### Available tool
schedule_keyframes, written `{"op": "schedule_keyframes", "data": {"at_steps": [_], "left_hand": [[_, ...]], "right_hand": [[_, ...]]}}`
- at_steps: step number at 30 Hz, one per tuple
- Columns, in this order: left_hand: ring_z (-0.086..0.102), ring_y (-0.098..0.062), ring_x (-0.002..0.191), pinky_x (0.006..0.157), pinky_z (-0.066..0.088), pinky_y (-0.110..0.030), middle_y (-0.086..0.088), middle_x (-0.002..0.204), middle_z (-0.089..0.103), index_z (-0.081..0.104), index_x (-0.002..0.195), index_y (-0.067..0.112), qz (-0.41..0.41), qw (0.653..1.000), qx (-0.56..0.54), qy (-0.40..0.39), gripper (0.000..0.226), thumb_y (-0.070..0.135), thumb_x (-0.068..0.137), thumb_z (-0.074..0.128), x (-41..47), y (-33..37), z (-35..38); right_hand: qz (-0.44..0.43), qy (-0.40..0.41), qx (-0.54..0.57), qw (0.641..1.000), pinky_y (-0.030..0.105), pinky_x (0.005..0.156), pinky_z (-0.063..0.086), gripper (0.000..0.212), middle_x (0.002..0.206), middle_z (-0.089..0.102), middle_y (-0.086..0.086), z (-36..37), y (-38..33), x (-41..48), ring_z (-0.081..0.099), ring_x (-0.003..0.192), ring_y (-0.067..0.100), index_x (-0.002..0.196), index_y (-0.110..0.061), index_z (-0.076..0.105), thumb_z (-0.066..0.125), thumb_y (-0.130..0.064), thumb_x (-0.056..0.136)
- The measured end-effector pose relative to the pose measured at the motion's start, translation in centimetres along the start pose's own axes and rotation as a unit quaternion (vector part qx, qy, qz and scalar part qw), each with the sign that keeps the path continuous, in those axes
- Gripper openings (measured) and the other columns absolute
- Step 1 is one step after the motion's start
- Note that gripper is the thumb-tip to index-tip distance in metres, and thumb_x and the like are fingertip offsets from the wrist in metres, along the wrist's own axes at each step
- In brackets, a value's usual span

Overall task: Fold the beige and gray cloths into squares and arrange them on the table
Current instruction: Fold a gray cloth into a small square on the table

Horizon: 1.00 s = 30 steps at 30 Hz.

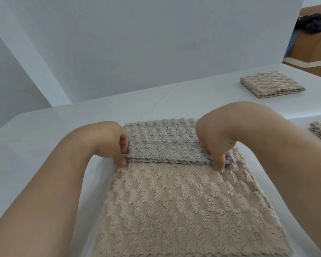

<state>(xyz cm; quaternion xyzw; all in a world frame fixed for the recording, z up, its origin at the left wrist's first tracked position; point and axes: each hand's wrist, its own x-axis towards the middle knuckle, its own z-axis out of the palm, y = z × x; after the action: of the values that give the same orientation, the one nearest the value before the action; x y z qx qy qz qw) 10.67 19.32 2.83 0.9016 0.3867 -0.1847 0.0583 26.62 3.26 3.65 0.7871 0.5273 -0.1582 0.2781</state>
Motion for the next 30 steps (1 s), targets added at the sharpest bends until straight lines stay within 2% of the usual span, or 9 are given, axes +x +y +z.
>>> {"op": "schedule_keyframes", "data": {"at_steps": [3, 5, 7, 11, 14, 17, 22, 26, 30], "left_hand": [[0.054, -0.01, 0.074, 0.056, 0.038, -0.024, 0.008, 0.096, 0.066, 0.063, 0.087, 0.025, 0.004, 1.0, 0.021, -0.009, 0.039, 0.037, 0.065, 0.093, 0.2, 0.0, 0.2], [0.055, -0.011, 0.075, 0.057, 0.039, -0.025, 0.007, 0.1, 0.066, 0.061, 0.087, 0.026, 0.008, 0.999, 0.039, -0.008, 0.041, 0.038, 0.065, 0.093, 0.4, 0.1, 0.4], [0.055, -0.012, 0.074, 0.056, 0.039, -0.025, 0.006, 0.101, 0.066, 0.061, 0.086, 0.025, 0.011, 0.999, 0.046, -0.003, 0.04, 0.038, 0.065, 0.092, 0.6, 0.1, 0.6], [0.053, -0.01, 0.069, 0.051, 0.036, -0.023, 0.004, 0.103, 0.068, 0.065, 0.09, 0.023, 0.017, 0.999, 0.03, 0.013, 0.023, 0.031, 0.077, 0.082, 0.9, 0.0, 0.6], [0.057, -0.011, 0.075, 0.053, 0.039, -0.024, 0.007, 0.106, 0.067, 0.065, 0.091, 0.026, 0.028, 0.999, 0.028, 0.022, 0.014, 0.03, 0.084, 0.075, 0.9, -0.3, 0.3], [0.06, -0.012, 0.083, 0.06, 0.044, -0.025, 0.009, 0.106, 0.066, 0.064, 0.092, 0.028, 0.028, 0.999, 0.026, 0.014, 0.025, 0.038, 0.078, 0.082, 0.7, -0.4, 0.3], [0.054, -0.011, 0.076, 0.054, 0.037, -0.025, 0.005, 0.102, 0.065, 0.061, 0.093, 0.023, 0.019, 0.999, 0.035, 0.024, 0.032, 0.039, 0.077, 0.084, 1.0, 0.0, 0.8], [0.063, -0.02, 0.082, 0.068, 0.048, -0.031, -0.002, 0.094, 0.07, 0.061, 0.095, 0.02, 0.011, 0.999, -0.003, 0.053, 0.016, 0.031, 0.091, 0.071, 1.2, -0.7, 0.3], [0.075, -0.027, 0.079, 0.076, 0.061, -0.042, -0.01, 0.09, 0.075, 0.056, 0.095, 0.021, -0.014, 0.99, -0.102, 0.092, 0.005, 0.017, 0.095, 0.058, 1.7, -1.6, 0.2]], "right_hand": [[-0.022, -0.004, 0.012, 1.0, 0.034, 0.082, 0.049, 0.053, 0.098, 0.062, -0.006, 0.6, 0.3, 0.6, 0.061, 0.089, 0.024, 0.11, -0.02, 0.072, 0.087, -0.052, 0.07], [-0.013, -0.01, -0.001, 1.0, 0.029, 0.068, 0.044, 0.039, 0.078, 0.055, -0.008, 0.8, 0.1, 0.5, 0.054, 0.069, 0.016, 0.08, -0.019, 0.065, 0.086, -0.051, 0.073], [-0.008, -0.011, -0.013, 1.0, 0.027, 0.053, 0.037, 0.044, 0.067, 0.047, -0.009, 0.9, 0.0, 0.5, 0.043, 0.058, 0.009, 0.064, -0.022, 0.049, 0.082, -0.046, 0.08], [-0.007, -0.002, -0.033, 0.999, 0.02, 0.05, 0.035, 0.03, 0.066, 0.052, -0.008, 0.5, 0.3, 0.1, 0.046, 0.057, 0.006, 0.068, -0.018, 0.057, 0.068, -0.029, 0.093], [-0.008, 0.035, 0.004, 0.999, 0.019, 0.047, 0.033, 0.014, 0.074, 0.062, -0.005, 0.3, 1.2, -0.4, 0.05, 0.06, 0.006, 0.089, -0.012, 0.07, 0.059, -0.019, 0.095], [0.009, 0.102, 0.033, 0.994, 0.022, 0.045, 0.03, 0.011, 0.069, 0.048, 0.0, 0.1, 2.2, -0.8, 0.041, 0.056, 0.015, 0.082, -0.011, 0.057, 0.051, -0.009, 0.091], [0.057, 0.146, 0.048, 0.986, 0.023, 0.043, 0.03, 0.016, 0.068, 0.053, 0.003, 0.0, 3.8, -0.7, 0.043, 0.053, 0.016, 0.079, -0.011, 0.058, 0.055, -0.012, 0.095], [0.082, 0.188, 0.051, 0.977, 0.024, 0.047, 0.034, 0.02, 0.066, 0.057, 0.006, 0.2, 4.6, -0.2, 0.05, 0.057, 0.022, 0.077, -0.005, 0.065, 0.062, -0.015, 0.094], [0.094, 0.212, 0.091, 0.968, 0.027, 0.05, 0.032, 0.039, 0.061, 0.042, 0.005, 0.1, 5.2, -0.1, 0.04, 0.055, 0.022, 0.066, -0.009, 0.048, 0.053, -0.023, 0.103]]}}
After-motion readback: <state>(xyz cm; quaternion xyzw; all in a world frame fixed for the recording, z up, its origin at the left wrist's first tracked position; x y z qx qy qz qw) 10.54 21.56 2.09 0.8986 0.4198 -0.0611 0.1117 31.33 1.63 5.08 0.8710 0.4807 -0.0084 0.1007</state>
